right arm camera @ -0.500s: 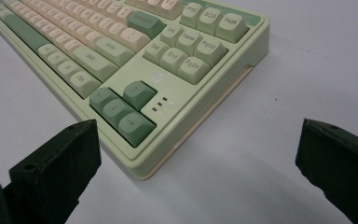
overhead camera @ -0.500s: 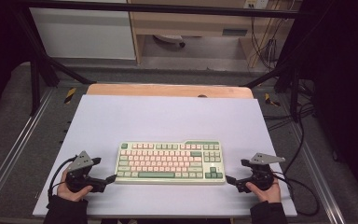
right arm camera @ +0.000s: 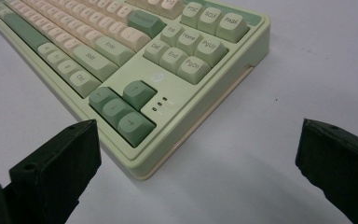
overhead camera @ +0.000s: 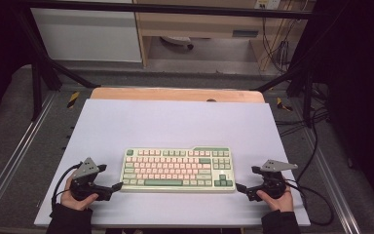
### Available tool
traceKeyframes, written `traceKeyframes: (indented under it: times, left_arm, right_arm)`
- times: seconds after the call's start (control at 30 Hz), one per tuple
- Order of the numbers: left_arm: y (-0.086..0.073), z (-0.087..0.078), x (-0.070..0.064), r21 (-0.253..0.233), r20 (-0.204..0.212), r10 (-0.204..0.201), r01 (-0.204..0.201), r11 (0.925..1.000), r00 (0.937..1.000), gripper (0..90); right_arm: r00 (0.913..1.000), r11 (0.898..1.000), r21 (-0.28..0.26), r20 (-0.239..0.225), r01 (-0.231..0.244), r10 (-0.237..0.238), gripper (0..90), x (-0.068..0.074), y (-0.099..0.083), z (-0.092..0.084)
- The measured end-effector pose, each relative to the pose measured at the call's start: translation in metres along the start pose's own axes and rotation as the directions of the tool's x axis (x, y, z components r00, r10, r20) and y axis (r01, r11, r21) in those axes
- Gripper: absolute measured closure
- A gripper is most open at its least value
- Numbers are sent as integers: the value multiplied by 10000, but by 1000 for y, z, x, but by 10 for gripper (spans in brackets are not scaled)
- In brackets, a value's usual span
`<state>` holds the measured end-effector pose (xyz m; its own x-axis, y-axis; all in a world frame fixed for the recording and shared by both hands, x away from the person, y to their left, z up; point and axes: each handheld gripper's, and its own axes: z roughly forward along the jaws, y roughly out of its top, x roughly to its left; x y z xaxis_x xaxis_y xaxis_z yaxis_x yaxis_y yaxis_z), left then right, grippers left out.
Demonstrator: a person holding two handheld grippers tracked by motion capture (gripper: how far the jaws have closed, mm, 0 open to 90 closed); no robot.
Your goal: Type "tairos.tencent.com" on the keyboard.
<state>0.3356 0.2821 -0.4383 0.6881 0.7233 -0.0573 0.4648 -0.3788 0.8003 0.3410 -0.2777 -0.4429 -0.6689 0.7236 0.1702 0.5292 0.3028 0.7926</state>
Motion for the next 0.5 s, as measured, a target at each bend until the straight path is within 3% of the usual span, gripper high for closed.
traceKeyframes:
  times: [0.5]
  left_arm:
    - [9, 1, -7, -73, 22, -63, 63, 10000, 10000, 68]
  right_arm:
    - [10000, 10000, -30, -2, 15, -15, 5, 0, 0, -1]
